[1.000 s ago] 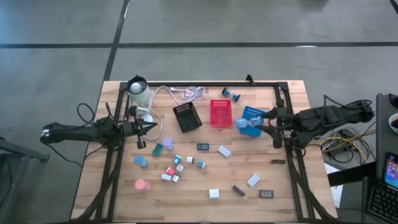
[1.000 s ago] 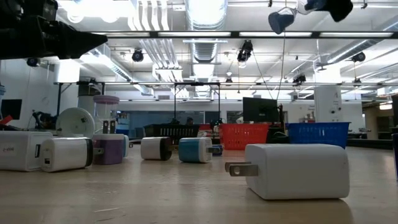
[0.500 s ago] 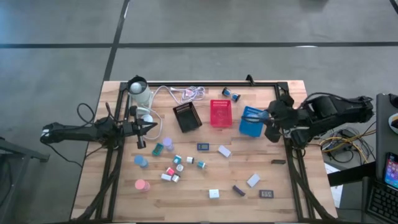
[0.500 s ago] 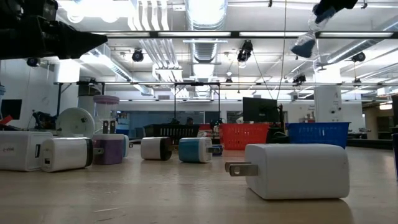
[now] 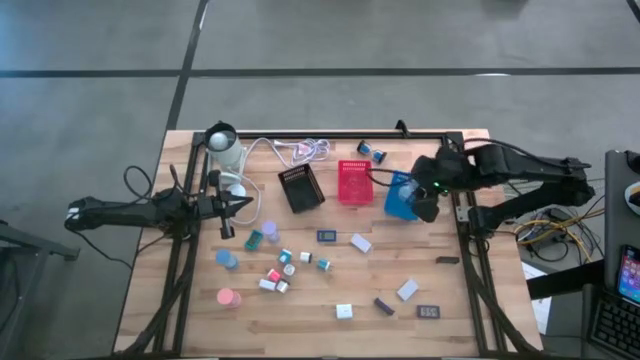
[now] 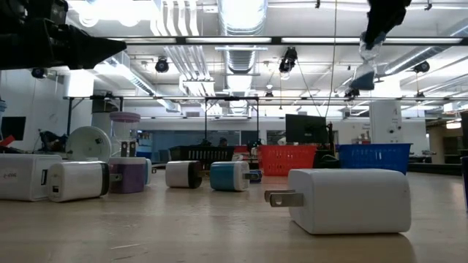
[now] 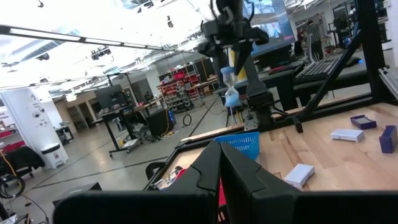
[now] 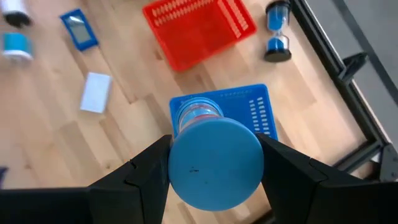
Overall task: Pick & Place Office items
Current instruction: Put the bottom light blue hourglass into the blue bin
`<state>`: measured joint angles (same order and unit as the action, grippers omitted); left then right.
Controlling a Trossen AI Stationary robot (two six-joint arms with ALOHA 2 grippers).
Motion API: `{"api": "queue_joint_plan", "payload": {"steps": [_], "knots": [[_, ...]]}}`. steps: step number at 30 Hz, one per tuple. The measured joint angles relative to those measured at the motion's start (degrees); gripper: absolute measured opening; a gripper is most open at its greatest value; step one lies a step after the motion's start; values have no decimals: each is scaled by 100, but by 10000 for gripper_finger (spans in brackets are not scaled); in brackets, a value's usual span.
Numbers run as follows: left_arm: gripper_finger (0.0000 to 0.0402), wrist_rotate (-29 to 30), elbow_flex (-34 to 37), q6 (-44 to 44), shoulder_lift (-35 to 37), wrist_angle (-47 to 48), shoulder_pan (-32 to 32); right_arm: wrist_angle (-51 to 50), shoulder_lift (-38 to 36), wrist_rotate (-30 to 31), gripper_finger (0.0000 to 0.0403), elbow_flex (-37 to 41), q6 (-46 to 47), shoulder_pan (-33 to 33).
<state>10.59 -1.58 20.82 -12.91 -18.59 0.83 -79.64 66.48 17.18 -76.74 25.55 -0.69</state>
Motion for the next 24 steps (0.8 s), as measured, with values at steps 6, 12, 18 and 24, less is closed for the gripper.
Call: {"api": "queue_joint_plan", "payload": {"steps": [6,12,18,24], "knots": [[14,0,0,-2,0,2,0,64,359,-331,203,111,-426,-577],[14,0,0,-3,0,2,-1,243,684,-593,203,306,-895,-1011],[14,0,0,-4,0,4,-1,865,866,-1124,203,752,-1253,-1325],[14,0,0,-4,1,6,-1,1452,826,-1414,203,1390,-1380,-1595]]}}
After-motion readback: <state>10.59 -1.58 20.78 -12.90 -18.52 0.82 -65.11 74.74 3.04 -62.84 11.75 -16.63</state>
